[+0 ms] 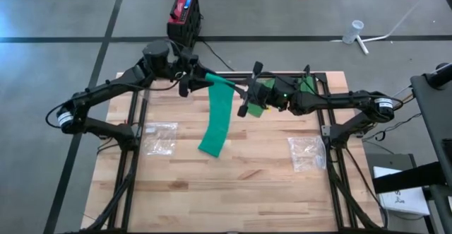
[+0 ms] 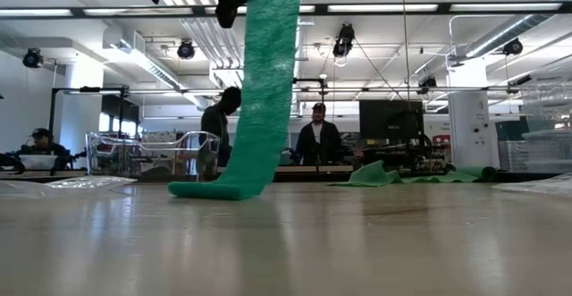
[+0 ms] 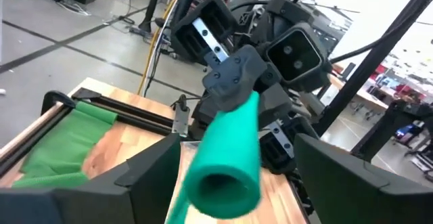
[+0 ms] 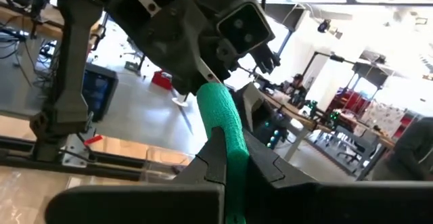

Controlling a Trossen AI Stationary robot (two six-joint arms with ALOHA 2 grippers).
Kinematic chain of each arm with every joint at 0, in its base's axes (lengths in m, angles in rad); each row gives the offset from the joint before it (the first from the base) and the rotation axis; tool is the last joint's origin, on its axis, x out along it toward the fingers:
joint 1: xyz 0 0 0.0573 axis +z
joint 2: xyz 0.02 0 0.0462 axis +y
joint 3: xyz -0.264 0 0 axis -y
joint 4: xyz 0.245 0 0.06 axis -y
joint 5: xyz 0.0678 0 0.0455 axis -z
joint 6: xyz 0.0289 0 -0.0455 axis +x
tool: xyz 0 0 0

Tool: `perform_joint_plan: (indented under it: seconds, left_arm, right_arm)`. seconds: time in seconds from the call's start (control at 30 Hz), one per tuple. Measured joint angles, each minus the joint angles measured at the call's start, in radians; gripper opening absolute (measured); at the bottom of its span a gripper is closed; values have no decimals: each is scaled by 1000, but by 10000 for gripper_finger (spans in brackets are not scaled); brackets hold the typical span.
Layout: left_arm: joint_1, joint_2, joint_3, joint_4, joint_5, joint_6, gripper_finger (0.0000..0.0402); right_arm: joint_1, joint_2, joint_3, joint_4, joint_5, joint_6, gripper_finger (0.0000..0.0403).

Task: Roll bandage
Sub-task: Roll the blue bandage

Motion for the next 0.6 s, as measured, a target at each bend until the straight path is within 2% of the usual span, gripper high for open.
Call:
perform_joint_plan:
  seconds: [0.3, 0.47, 0.6]
  left_arm:
    - [4, 0, 0, 37, -19, 119, 272]
    - [0, 23, 1, 75, 77, 107, 280]
    - [0, 77, 1, 103, 107, 65, 277]
  right_arm:
    - [23, 1, -1, 2, -6, 6, 8]
    - [22, 1, -1, 3, -6, 27, 8]
    - [22, 1, -1, 6, -33, 27, 8]
